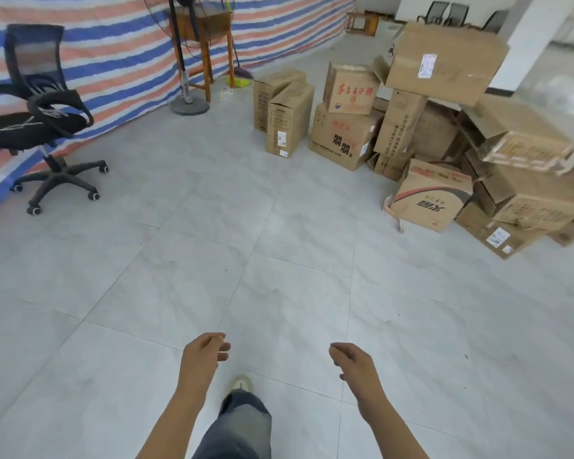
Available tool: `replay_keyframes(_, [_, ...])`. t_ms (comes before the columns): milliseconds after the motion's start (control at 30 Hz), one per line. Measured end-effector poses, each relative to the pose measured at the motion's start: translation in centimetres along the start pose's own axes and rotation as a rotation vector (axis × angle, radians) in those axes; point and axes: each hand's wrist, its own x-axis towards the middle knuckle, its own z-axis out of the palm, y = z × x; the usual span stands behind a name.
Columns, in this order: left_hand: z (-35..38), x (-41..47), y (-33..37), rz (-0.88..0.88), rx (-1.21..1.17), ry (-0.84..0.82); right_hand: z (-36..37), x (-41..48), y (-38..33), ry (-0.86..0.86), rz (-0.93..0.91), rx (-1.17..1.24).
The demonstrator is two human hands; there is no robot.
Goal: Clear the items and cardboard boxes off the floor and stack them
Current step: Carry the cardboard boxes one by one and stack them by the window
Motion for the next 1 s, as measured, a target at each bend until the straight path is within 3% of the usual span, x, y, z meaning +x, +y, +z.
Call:
replay_keyframes(300, [0.1,15.8,14.3,0.117,-0.084,-0.018,5.4,13.3,-13.9,0.119,-0.059,0.091])
replay_keyframes(533, [2.4,22.8,16.7,0.010,-0.028,-0.089,8.5,19.9,-16.9,0.106,0.015,0.086])
replay_keyframes(733, [4.7,31.1,21.9,0.016,-0.003,-0.037,9.6,29.6,-20.6,0.120,0.065,0.121])
replay_keyframes(1000, [12.0,43.6,32.7,0.079,0.024,0.010,9.5,46.7,-32.7,0.064,-0.024,0.165])
